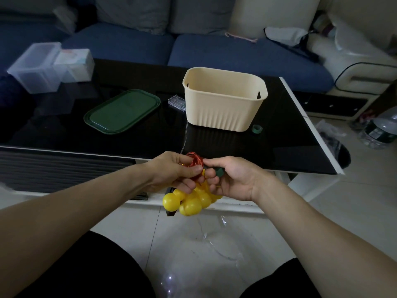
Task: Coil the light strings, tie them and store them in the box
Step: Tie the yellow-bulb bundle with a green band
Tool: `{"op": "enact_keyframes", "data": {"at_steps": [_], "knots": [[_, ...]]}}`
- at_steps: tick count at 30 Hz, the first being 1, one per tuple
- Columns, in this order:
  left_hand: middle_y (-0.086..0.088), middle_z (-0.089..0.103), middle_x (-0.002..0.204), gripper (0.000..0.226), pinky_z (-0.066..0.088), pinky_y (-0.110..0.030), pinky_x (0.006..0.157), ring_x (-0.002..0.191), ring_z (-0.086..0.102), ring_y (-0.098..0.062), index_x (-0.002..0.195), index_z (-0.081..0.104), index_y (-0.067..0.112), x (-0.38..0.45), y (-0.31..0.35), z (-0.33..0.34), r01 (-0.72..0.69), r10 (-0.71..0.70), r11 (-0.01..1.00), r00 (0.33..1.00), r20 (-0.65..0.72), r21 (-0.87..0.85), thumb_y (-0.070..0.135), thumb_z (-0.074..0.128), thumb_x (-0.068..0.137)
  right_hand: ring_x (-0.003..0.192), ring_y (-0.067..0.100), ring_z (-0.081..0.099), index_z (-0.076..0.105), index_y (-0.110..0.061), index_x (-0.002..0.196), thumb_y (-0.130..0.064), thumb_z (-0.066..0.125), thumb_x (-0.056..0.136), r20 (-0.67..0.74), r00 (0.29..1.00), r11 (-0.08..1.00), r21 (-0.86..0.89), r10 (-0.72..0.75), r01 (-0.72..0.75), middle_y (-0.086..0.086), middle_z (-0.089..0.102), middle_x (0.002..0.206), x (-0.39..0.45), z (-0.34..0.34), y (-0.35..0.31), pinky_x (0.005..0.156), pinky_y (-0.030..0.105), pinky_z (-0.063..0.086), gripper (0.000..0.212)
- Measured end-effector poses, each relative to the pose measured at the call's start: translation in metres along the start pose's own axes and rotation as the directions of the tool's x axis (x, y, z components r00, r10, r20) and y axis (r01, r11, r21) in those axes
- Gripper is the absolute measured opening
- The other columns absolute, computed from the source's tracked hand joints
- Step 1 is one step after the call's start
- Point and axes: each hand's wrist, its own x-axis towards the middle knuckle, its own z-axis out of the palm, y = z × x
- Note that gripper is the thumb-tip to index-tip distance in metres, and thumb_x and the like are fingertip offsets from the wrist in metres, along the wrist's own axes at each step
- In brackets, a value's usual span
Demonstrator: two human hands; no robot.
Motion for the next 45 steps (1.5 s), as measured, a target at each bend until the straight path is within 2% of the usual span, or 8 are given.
{"op": "enact_keyframes", "data": {"at_steps": [9,15,20,26,31,37,41,45], "knots": [[-0.006,0.072,0.071,0.024,0.058,-0.027,0.058,0.059,0.069,-0.019,0.114,0.06,-0.005,-0.005,0.006,-0.001,0.02,-0.026,0.991,0.999,0.046,0.13,0.013,0.049,0.102,0.053,0.008,0.038,0.061,-0.013,0.089,-0.02,0.052,0.101,0.045,0.999,0.999,-0.034,-0.02,0.022,-0.004,0.044,0.06,-0.002,0.003,-0.001,0.053,0.021,0.04,0.017],[-0.024,0.072,0.092,0.046,0.061,-0.041,0.081,0.085,0.074,-0.034,0.13,0.046,-0.003,-0.003,0.002,0.006,0.104,-0.123,0.982,0.986,0.113,0.16,-0.023,0.042,0.089,0.049,0.009,0.04,0.06,-0.015,0.063,-0.013,0.063,0.094,-0.107,0.988,0.973,-0.215,-0.111,0.086,-0.002,0.047,0.056,0.009,0.01,0.011,0.053,0.024,0.041,0.032],[-0.019,0.072,0.086,0.053,0.061,-0.038,0.077,0.079,0.073,-0.03,0.131,0.043,-0.001,-0.005,0.006,0.006,0.112,-0.124,0.99,0.981,0.152,0.081,-0.026,0.034,0.086,0.047,0.009,0.04,0.062,-0.012,0.083,-0.014,0.061,0.095,-0.148,0.985,0.986,-0.153,-0.089,0.066,-0.003,0.046,0.054,0.012,0.009,0.013,0.051,0.024,0.041,0.012],[-0.031,0.068,0.092,0.041,0.06,-0.04,0.077,0.082,0.071,-0.034,0.124,0.051,0.0,-0.001,0.006,0.002,0.108,-0.106,0.994,0.984,0.146,-0.009,-0.018,0.036,0.09,0.047,0.008,0.031,0.063,-0.018,0.054,-0.012,0.06,0.093,-0.057,0.998,0.998,0.065,-0.004,0.008,-0.005,0.035,0.054,0.013,0.006,0.011,0.052,0.022,0.031,0.039],[-0.03,0.068,0.086,0.037,0.06,-0.036,0.07,0.077,0.072,-0.032,0.12,0.055,-0.002,0.001,0.004,-0.003,0.107,-0.101,0.994,0.983,0.151,-0.031,-0.017,0.039,0.09,0.044,0.006,0.026,0.064,-0.019,0.056,-0.008,0.056,0.092,0.021,0.998,0.993,0.106,0.053,-0.055,-0.009,0.03,0.048,0.013,0.01,0.011,0.046,0.019,0.028,0.039],[-0.033,0.064,0.089,0.032,0.061,-0.035,0.067,0.071,0.071,-0.03,0.114,0.056,0.0,-0.002,0.004,-0.004,0.048,-0.049,0.999,0.987,0.156,0.012,-0.017,0.042,0.09,0.037,0.004,0.027,0.061,-0.019,0.078,-0.015,0.062,0.09,0.053,0.996,0.983,0.161,0.077,-0.084,-0.011,0.03,0.044,0.01,0.018,0.005,0.042,0.017,0.027,0.013],[-0.032,0.064,0.088,0.023,0.06,-0.035,0.064,0.065,0.069,-0.029,0.115,0.056,0.0,-0.006,0.009,-0.004,-0.031,0.001,0.982,0.987,0.161,0.184,-0.008,0.05,0.094,0.033,0.004,0.028,0.059,-0.019,0.074,-0.032,0.07,0.088,-0.013,0.996,0.987,0.136,0.088,-0.086,-0.013,0.031,0.042,0.011,0.023,0.0,0.039,0.015,0.027,0.022],[-0.027,0.059,0.075,0.031,0.055,-0.031,0.053,0.05,0.062,-0.022,0.124,0.053,0.0,-0.005,0.01,-0.006,-0.068,0.033,0.959,0.991,0.128,0.275,-0.002,0.056,0.094,0.034,0.004,0.029,0.066,-0.017,0.08,-0.029,0.063,0.095,-0.056,0.996,0.991,0.121,0.063,-0.056,-0.013,0.034,0.044,0.012,0.023,-0.003,0.043,0.015,0.025,0.02]]}}
